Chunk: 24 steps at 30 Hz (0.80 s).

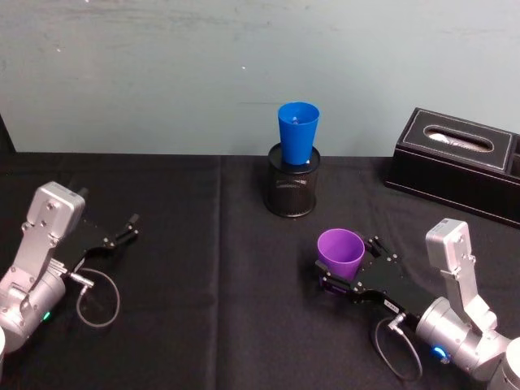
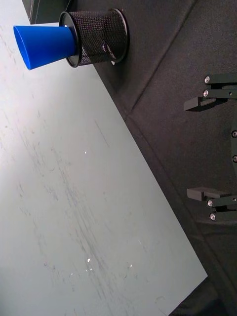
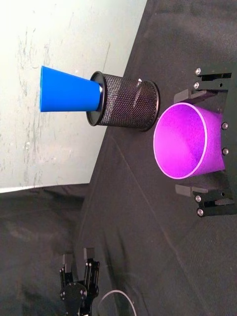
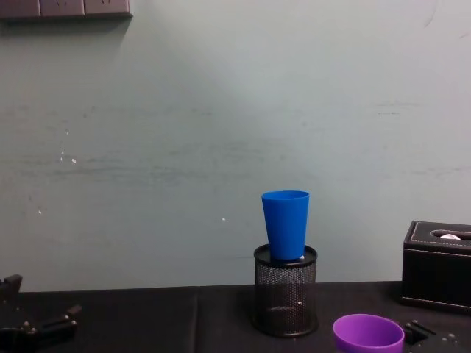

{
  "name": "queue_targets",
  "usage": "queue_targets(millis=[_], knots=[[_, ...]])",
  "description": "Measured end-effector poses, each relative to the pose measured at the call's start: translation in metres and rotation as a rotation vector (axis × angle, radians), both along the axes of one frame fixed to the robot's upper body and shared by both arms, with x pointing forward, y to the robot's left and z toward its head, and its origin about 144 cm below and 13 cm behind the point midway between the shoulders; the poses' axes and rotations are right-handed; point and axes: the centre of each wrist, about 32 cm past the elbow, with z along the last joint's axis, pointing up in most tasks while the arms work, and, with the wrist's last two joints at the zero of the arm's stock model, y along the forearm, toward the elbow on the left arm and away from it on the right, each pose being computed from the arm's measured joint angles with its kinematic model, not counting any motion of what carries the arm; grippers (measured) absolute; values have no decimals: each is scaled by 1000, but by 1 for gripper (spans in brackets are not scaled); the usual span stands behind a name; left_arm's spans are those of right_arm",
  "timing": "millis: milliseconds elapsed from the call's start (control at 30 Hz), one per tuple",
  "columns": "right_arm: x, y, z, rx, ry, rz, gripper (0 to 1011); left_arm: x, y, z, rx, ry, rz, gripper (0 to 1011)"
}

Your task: Pick up one cup with a gripper and tap it against the other cup.

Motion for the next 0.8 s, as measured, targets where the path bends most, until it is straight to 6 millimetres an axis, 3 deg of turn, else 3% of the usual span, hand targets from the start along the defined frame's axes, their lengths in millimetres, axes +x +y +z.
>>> queue_targets(millis=[800], knots=[[-1,0,0,0,1,-3,1003,0,0,0,0,0,0,1011]])
